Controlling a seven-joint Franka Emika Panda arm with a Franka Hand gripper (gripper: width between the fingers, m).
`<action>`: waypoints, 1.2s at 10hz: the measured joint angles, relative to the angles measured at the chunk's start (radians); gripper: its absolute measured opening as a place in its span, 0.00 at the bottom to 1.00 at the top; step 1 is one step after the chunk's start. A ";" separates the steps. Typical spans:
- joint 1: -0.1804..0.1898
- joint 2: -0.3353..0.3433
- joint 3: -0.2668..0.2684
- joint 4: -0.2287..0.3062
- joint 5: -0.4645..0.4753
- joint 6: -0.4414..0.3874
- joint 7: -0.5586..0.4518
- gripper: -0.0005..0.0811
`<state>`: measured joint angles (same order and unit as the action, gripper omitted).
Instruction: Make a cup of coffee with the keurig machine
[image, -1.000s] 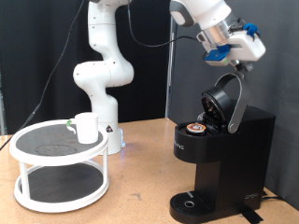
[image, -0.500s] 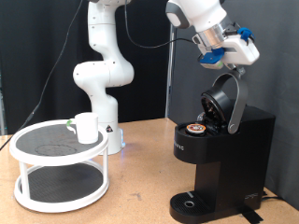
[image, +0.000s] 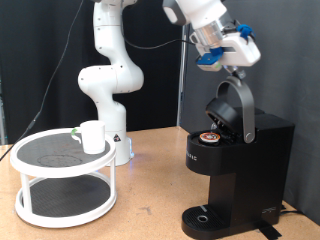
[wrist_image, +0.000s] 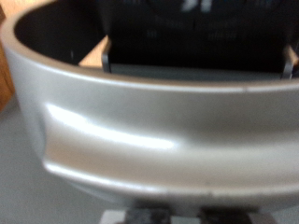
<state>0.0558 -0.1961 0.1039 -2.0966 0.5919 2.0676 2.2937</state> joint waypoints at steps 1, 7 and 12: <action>-0.020 -0.001 -0.004 0.000 -0.057 -0.021 0.021 0.01; -0.095 0.054 -0.028 -0.038 -0.240 -0.043 0.064 0.01; -0.114 0.136 -0.043 -0.119 -0.250 0.114 0.003 0.01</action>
<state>-0.0587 -0.0606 0.0611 -2.2155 0.3417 2.1814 2.2971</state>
